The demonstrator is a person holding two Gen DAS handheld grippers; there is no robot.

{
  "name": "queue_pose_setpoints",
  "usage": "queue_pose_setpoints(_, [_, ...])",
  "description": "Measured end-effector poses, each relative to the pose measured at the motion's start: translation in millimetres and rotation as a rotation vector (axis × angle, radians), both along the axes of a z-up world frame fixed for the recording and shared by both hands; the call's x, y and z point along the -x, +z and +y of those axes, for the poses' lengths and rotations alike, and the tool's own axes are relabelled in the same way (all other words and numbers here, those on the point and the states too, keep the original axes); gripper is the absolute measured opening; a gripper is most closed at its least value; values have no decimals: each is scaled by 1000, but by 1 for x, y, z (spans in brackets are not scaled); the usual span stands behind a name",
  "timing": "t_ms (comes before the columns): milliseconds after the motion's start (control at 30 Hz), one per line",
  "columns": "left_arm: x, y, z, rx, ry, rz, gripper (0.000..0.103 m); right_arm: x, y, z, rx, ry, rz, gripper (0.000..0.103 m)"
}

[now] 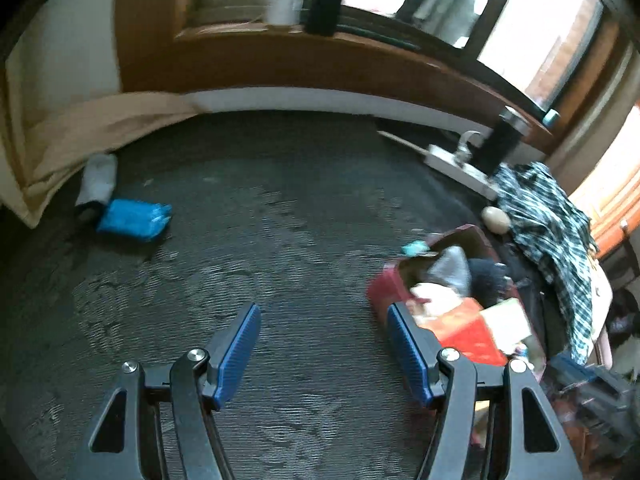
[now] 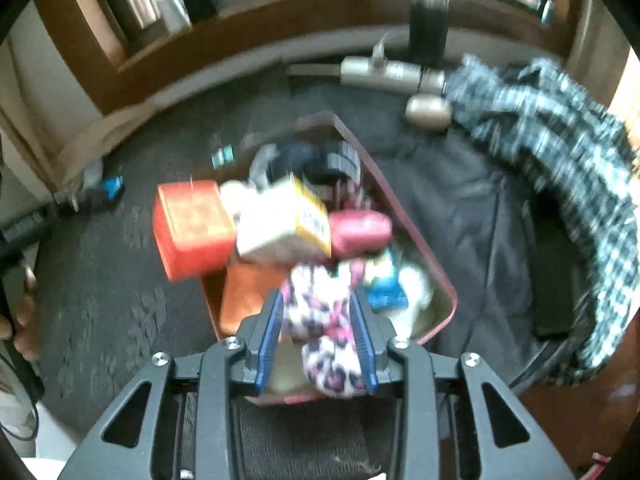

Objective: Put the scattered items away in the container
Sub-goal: 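Withdraw both grippers from the box toward the sock and packet, then grasp grey sock with left gripper while right gripper grasps blue snack packet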

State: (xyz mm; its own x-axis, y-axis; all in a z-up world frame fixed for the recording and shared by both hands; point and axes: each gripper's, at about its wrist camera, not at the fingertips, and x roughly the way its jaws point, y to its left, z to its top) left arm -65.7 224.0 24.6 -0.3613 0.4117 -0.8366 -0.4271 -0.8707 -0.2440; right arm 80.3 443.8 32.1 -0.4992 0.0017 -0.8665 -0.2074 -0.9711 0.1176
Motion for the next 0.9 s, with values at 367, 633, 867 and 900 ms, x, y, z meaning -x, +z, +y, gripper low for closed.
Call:
queue_pose_setpoints(367, [58,-20,-105,4,187,-43,67,62,8,-89,38,135,48,38])
queue_pose_setpoints(633, [108,-33,-176,11,327,-59,67,114,-15,-167,71,291,12,56])
queue_pose_setpoints(867, [153,-45,-192,14,342,-63,67,158,-37,-229,89,410,-28,62])
queue_pose_setpoints(900, [158,-47,-192,14,341,-67,67,164,-41,-235,86,422,-36,62])
